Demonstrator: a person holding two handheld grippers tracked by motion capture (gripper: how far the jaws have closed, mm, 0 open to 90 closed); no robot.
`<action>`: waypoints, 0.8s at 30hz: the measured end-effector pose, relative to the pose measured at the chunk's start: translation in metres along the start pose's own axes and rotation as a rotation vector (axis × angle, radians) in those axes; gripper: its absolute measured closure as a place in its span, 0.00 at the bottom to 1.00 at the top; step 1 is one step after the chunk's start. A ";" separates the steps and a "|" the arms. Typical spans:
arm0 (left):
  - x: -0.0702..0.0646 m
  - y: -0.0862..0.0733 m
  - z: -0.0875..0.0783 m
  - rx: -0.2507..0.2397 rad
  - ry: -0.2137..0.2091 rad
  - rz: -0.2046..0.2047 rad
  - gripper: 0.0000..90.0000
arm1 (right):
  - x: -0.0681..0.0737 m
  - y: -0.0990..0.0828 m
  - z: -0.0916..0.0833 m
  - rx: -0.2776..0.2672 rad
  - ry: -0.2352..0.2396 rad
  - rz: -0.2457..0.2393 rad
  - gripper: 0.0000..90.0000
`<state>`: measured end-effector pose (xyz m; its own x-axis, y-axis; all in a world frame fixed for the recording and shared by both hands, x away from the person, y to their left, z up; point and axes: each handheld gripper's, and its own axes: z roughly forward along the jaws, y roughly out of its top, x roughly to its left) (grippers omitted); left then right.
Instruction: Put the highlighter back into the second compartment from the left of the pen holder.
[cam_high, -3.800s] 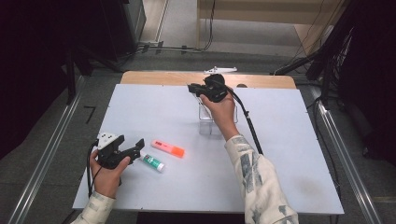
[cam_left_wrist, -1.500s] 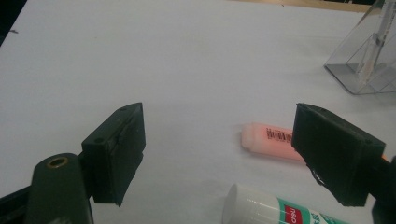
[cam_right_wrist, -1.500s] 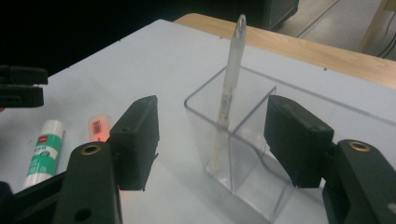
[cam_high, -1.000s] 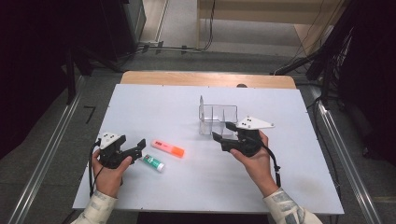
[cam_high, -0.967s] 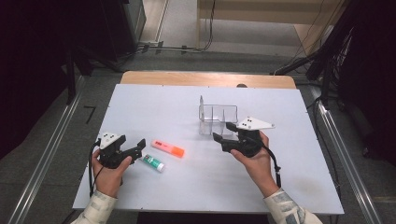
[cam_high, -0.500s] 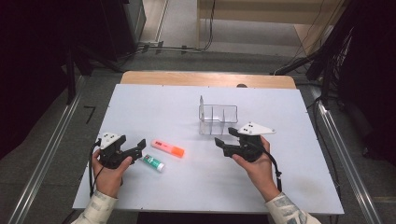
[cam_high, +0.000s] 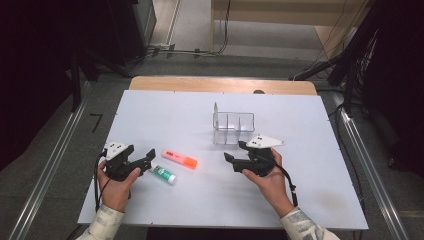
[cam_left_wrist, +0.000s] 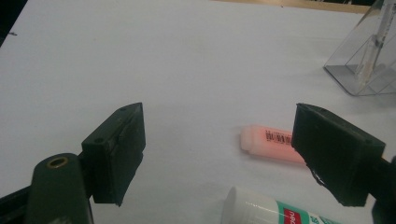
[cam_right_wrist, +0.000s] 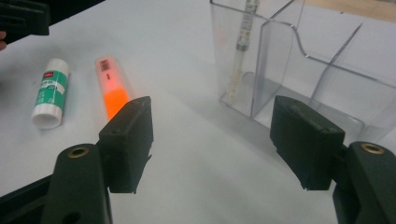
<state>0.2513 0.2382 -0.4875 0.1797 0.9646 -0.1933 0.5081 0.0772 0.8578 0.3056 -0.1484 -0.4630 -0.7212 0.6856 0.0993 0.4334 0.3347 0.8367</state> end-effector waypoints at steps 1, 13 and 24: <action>0.000 0.000 0.000 0.000 0.000 0.000 0.20 | 0.001 0.000 0.001 0.003 0.000 -0.004 0.32; 0.000 0.000 0.002 0.004 0.005 0.000 0.20 | 0.008 -0.003 0.014 0.029 0.017 -0.014 0.32; 0.001 -0.001 0.003 0.009 0.008 0.003 0.19 | 0.019 -0.005 0.027 0.063 0.047 -0.029 0.31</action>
<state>0.2534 0.2384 -0.4894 0.1747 0.9667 -0.1868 0.5148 0.0721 0.8543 0.3042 -0.1194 -0.4797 -0.7580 0.6443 0.1018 0.4438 0.3951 0.8043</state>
